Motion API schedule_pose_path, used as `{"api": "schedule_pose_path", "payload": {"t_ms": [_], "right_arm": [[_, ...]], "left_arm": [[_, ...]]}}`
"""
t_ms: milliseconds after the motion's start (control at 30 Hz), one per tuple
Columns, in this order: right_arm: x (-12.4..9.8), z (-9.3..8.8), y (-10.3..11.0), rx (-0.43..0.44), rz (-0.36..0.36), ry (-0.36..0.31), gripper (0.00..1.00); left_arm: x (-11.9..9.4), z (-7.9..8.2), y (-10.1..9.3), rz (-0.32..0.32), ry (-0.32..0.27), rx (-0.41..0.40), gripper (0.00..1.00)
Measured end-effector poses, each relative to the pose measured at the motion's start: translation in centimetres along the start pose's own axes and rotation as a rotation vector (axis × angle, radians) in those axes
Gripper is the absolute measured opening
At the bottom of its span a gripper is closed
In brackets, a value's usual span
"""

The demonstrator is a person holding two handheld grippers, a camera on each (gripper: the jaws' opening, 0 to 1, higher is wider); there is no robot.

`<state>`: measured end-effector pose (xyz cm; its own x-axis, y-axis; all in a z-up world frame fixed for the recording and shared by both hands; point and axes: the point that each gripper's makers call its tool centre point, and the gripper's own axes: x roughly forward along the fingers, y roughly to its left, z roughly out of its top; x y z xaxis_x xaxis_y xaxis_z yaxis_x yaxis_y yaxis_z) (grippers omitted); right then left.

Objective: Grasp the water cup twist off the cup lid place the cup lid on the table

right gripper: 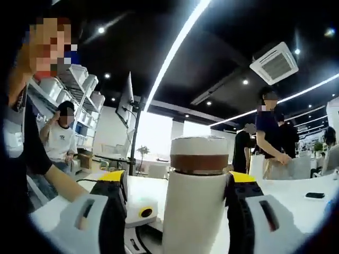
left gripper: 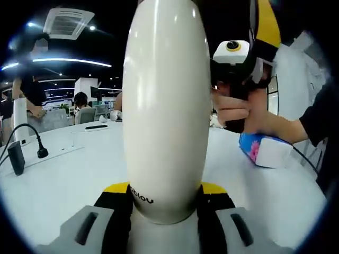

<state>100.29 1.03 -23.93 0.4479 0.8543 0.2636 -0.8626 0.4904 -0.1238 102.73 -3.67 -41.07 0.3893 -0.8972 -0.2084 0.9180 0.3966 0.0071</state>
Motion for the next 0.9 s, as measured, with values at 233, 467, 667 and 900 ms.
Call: {"api": "schedule_pose_path", "payload": {"t_ms": [233,467,667,900], "right_arm": [[-0.7,0.9,-0.9,-0.102,-0.154,0.007,0.78],[-2.0,1.9,-3.0,-0.134,-0.367,-0.008,0.76],[-2.1,1.8,-3.1,-0.165,-0.438,0.013,0.68],[-2.3,2.4,-3.0,-0.248,-0.536,0.021,0.57]], "left_arm": [[0.0,0.0,0.0,0.000,0.000,0.000,0.49],[0.0,0.0,0.1,0.000,0.001,0.000,0.49],[0.0,0.0,0.1,0.007,0.000,-0.002,0.49],[-0.1,-0.1,0.2,0.007,0.001,-0.002,0.49]]}}
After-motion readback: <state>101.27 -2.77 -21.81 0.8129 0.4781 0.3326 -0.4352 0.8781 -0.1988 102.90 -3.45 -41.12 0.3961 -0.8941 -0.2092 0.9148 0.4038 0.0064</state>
